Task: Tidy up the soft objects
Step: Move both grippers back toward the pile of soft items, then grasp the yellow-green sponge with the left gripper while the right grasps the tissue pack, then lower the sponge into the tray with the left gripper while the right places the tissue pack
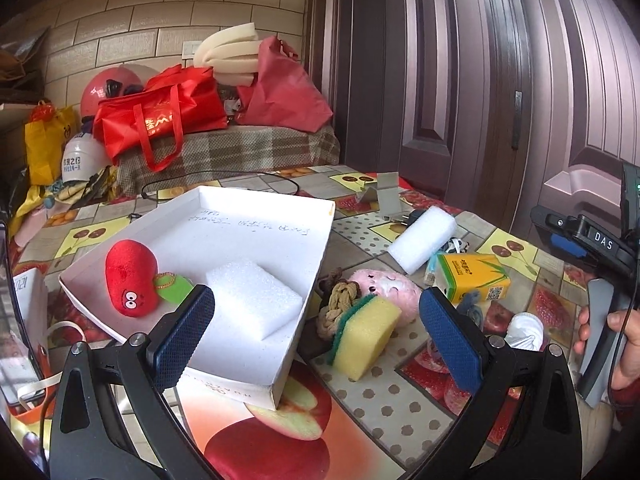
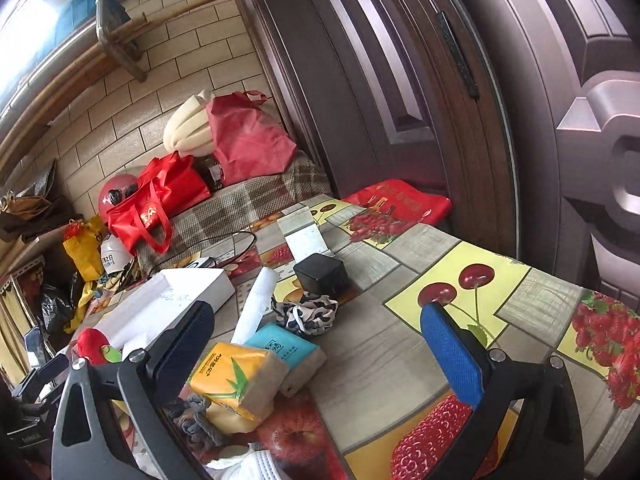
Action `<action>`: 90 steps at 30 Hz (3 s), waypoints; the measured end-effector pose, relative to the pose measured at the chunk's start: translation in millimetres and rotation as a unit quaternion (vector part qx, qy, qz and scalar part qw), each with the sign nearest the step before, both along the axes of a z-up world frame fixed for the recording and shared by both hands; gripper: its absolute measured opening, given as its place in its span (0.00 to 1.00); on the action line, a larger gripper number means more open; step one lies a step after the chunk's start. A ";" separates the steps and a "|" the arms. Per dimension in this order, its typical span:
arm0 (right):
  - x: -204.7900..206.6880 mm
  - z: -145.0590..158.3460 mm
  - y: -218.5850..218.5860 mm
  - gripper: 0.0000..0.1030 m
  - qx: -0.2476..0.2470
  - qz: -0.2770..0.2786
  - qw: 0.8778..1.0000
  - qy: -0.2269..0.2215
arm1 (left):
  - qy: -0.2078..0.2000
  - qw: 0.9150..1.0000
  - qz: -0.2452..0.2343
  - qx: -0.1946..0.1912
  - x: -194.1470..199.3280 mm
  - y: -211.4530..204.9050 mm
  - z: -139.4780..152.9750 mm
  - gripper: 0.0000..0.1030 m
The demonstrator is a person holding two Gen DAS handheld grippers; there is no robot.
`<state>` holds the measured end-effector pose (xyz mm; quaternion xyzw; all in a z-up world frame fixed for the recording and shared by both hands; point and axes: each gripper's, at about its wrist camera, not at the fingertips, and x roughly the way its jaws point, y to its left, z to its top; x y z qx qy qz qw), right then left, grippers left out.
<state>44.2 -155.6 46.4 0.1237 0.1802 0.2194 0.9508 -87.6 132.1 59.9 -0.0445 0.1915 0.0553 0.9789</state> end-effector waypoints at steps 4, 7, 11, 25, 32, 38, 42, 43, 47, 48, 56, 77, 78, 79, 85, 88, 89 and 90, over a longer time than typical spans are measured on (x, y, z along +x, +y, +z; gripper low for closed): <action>1.0 -1.5 -5.3 1.00 0.008 -0.011 1.000 0.008 | -0.005 1.000 -0.008 -0.006 -2.7 0.3 -0.4 1.00; 4.6 -4.5 -10.8 1.00 0.017 -0.017 0.999 0.021 | -0.004 1.000 -0.016 0.004 -2.3 -4.4 0.0 1.00; 8.1 -6.5 -16.0 1.00 0.030 -0.021 0.999 0.031 | 0.001 0.999 -0.034 0.005 -1.3 -8.8 -0.3 1.00; 24.4 12.8 21.2 1.00 -0.049 0.142 0.989 0.000 | 0.098 0.992 -0.082 -0.014 39.6 -27.6 -14.9 0.80; 48.5 -4.4 83.7 0.94 -0.145 0.270 0.951 0.042 | 0.131 0.987 -0.095 0.008 56.8 -42.4 -21.0 0.72; 41.6 -20.4 96.8 0.77 -0.185 0.311 0.930 0.065 | 0.139 0.985 -0.100 0.008 57.1 -43.6 -22.8 0.43; 37.6 -22.7 95.5 0.77 -0.199 0.312 0.926 0.070 | 0.145 0.985 -0.089 0.006 56.3 -42.2 -24.0 0.43; 37.6 -22.8 94.0 0.77 -0.199 0.309 0.927 0.071 | 0.149 0.985 -0.091 0.002 56.3 -41.4 -24.9 0.43; 39.2 -22.4 94.7 0.78 -0.206 0.303 0.928 0.072 | 0.166 0.982 -0.094 0.005 59.7 -44.1 -29.2 0.43; 38.1 -22.6 95.9 0.78 -0.211 0.303 0.927 0.070 | 0.168 0.982 -0.091 0.007 60.2 -44.6 -29.6 0.43; 37.6 -22.0 93.0 0.52 -0.212 0.299 0.928 0.065 | 0.143 0.985 -0.094 -0.009 52.5 -38.4 -24.9 0.26; -14.3 5.8 48.9 0.49 -0.038 0.200 0.979 -0.015 | -0.006 0.998 -0.039 0.042 1.5 -41.7 3.7 0.26; -18.7 6.5 52.5 0.49 -0.037 0.202 0.979 -0.019 | -0.015 0.999 -0.034 0.040 -1.5 -40.4 4.8 0.26; -22.4 7.1 55.3 0.49 -0.038 0.201 0.978 -0.024 | -0.023 0.999 -0.029 0.039 -4.8 -39.1 5.7 0.26; -41.2 8.9 74.6 0.49 -0.046 0.198 0.978 -0.054 | -0.046 0.998 0.004 0.050 -20.9 -26.2 8.3 0.26; -45.0 8.0 83.2 0.49 -0.049 0.199 0.977 -0.058 | -0.049 0.997 0.027 0.046 -28.7 -13.2 7.9 0.26; -45.5 7.8 85.5 0.49 -0.050 0.199 0.977 -0.059 | -0.048 0.997 0.036 0.044 -30.4 -8.7 7.4 0.26; -46.4 7.7 87.7 0.49 -0.051 0.200 0.977 -0.060 | -0.047 0.997 0.045 0.041 -31.6 -4.1 7.0 0.26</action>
